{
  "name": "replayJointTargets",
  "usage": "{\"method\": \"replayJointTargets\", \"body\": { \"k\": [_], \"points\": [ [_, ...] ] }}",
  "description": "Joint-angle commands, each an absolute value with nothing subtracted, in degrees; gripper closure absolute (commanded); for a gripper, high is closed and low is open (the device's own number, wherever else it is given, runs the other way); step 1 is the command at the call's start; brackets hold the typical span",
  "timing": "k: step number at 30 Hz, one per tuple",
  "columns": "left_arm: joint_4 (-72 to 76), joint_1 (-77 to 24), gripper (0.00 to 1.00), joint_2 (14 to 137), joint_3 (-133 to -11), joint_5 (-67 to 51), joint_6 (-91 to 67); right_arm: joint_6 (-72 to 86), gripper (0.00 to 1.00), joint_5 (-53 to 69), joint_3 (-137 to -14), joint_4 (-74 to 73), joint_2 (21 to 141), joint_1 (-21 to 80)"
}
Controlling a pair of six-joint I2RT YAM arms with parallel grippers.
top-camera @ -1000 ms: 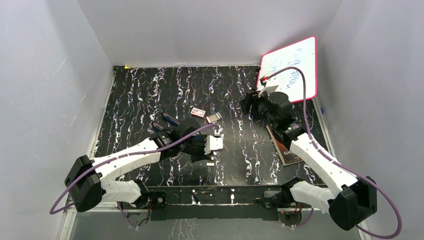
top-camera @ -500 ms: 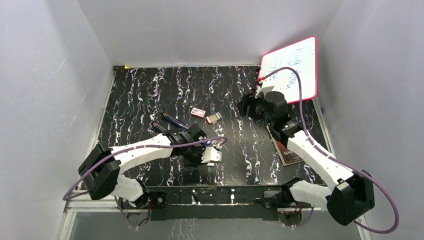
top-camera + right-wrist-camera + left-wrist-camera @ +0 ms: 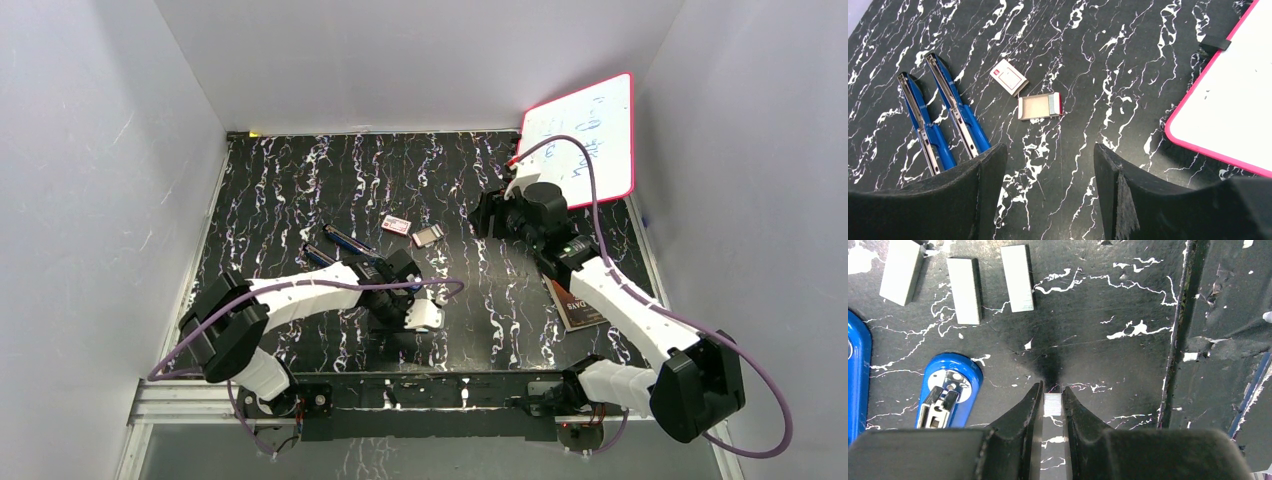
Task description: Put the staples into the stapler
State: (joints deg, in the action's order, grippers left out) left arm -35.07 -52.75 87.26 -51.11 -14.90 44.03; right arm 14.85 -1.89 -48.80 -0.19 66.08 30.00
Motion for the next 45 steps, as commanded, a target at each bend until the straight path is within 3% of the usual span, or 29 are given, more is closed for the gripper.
{"method": "replayJointTargets", "body": {
  "k": [1, 11, 19, 26, 32, 36, 41, 45],
  "points": [
    [-37.0, -53.1, 0.90, 87.7, -53.1, -15.1, 44.6, 14.9, 0.28, 0.1, -50.0, 0.5, 67.0, 29.9],
    [-35.5, -53.1, 0.71, 88.4, -52.8, -14.8, 43.8, 14.7, 0.28, -0.2, -49.9, 0.1, 67.1, 29.9],
    [-31.6, -52.8, 0.68, 84.0, -53.9, -14.9, 41.0, 14.9, 0.28, -2.1, -48.2, 1.8, 64.3, 29.9],
    [-17.1, -47.7, 0.62, 73.6, -53.0, -14.9, 30.4, 14.0, 0.26, 0.4, -45.6, 5.1, 62.1, 29.9],
    [5.2, -40.7, 0.33, 61.9, -45.4, 1.4, 11.0, 14.9, 0.24, 7.1, -45.2, 7.8, 63.6, 29.9],
    [4.3, -35.9, 0.12, 60.2, -46.7, 7.9, 2.7, 14.9, 0.22, 6.6, -45.1, 7.9, 64.8, 29.9],
    [-8.6, -32.6, 0.02, 65.8, -54.1, 10.2, -9.0, 11.7, 0.22, 9.6, -44.3, 7.5, 64.7, 29.8],
    [-10.6, -31.1, 0.02, 67.7, -55.7, 5.9, -14.3, 7.5, 0.22, 10.4, -46.4, 4.3, 66.3, 31.5]
  ]
}}
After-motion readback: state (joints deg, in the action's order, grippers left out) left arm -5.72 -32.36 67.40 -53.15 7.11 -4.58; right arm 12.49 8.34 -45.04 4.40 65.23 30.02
